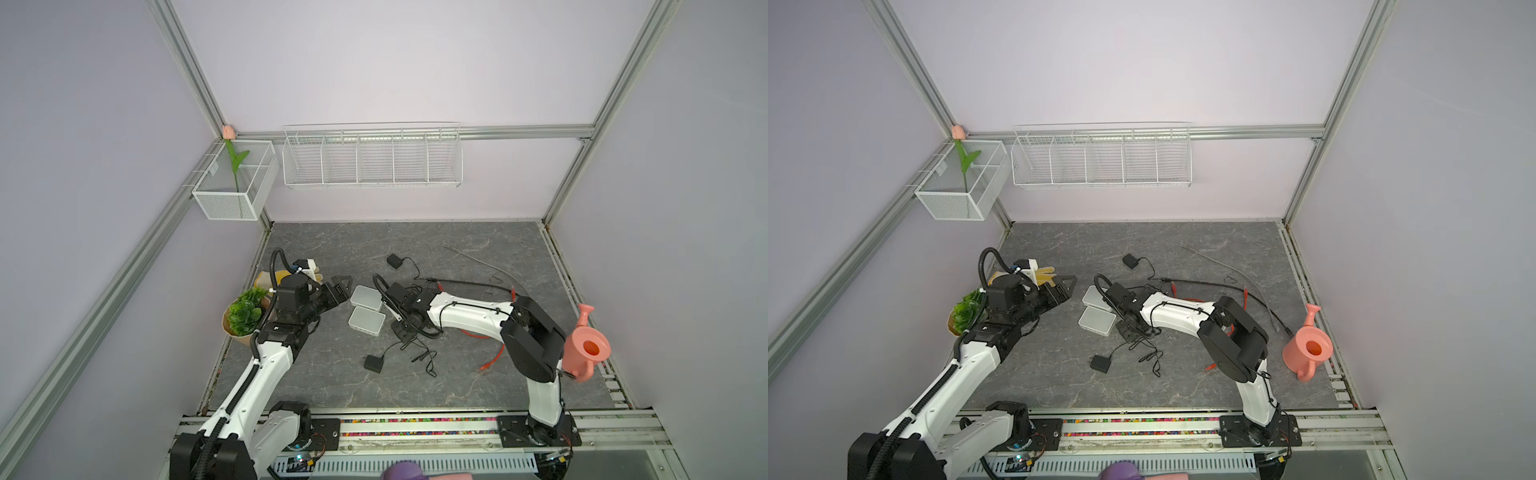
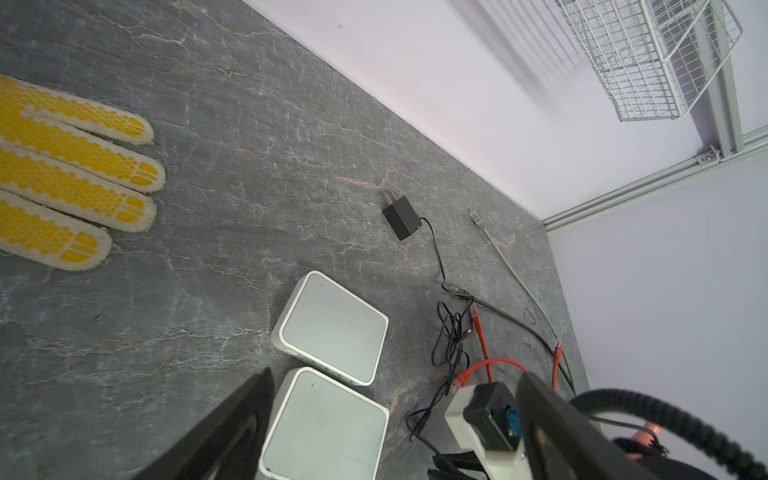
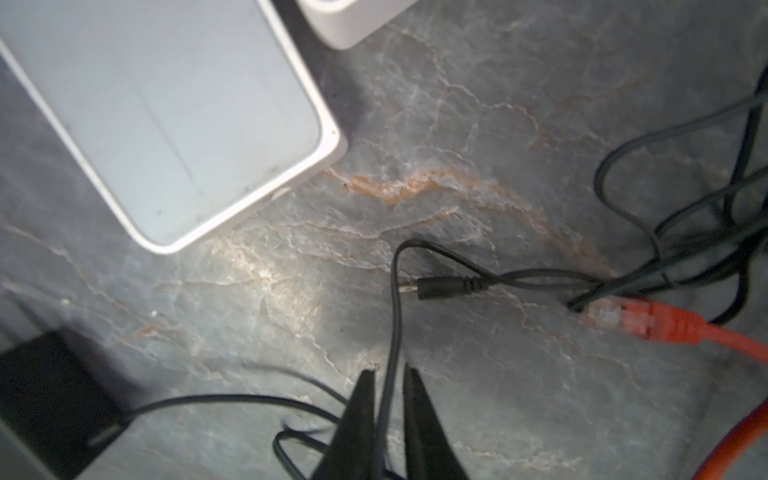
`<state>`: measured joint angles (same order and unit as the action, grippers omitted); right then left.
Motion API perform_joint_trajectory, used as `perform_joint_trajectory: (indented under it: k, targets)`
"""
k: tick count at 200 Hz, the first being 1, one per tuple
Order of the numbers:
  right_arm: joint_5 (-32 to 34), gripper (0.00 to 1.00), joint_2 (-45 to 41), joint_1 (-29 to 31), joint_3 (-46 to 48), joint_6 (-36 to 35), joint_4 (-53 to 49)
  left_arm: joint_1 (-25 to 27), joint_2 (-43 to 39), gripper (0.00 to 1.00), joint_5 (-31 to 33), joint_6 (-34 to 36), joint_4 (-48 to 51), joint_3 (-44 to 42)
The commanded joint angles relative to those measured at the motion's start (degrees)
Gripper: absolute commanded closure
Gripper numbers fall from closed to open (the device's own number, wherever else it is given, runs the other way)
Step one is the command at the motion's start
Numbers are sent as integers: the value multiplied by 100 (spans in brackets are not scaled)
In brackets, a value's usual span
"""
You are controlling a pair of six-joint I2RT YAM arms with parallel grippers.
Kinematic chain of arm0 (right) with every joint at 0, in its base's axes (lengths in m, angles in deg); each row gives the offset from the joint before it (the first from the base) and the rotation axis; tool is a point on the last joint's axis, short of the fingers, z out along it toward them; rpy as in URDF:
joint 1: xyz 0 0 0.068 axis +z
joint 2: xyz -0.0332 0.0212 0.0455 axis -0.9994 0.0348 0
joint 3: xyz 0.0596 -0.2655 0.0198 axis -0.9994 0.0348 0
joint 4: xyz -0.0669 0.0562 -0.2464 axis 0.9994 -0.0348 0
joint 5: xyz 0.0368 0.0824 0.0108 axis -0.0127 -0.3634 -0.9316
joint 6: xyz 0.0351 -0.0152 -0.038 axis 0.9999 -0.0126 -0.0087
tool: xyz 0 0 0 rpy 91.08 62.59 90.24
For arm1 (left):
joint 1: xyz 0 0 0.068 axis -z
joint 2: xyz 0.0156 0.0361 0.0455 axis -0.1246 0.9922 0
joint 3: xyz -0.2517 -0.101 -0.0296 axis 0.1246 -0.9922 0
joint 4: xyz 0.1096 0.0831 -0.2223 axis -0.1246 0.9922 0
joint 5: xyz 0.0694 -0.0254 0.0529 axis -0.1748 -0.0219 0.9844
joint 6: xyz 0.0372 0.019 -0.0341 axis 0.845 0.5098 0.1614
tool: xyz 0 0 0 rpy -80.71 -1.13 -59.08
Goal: Insert the plug into the switch port
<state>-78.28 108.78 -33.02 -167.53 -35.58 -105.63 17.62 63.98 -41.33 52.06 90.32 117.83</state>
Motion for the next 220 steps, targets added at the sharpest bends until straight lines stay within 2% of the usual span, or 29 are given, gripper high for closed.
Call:
perform_joint_trajectory:
  k: [1,29,51,78,108,142,181,220]
  targets:
    - [403,93,-418,-17,-98,-45,-33,149,-42,10,-272,-54,-23,-51]
    - [1020,94,-1045,9,8,-342,21,569,72,11,-467,-71,-135,91]
    - [1308,94,-1482,9,143,-683,120,677,205,11,-851,-368,-561,78]
    - [1417,94,-1921,11,370,-945,254,693,636,10,-1651,-1171,-1811,-88]
    - [1119,94,-2509,23,840,-1146,654,958,1392,9,-2207,-2201,-3461,-224]
    - [866,94,-3071,78,1425,-1174,1110,1384,2290,9,-2516,-3235,-5043,-131]
    - [1104,94,-3294,83,1578,-1243,1257,1722,3150,16,-2626,-4201,-6543,-156]
    - [1468,94,-3276,83,1578,-1372,1319,1970,3186,18,-2366,-4297,-6596,-420]
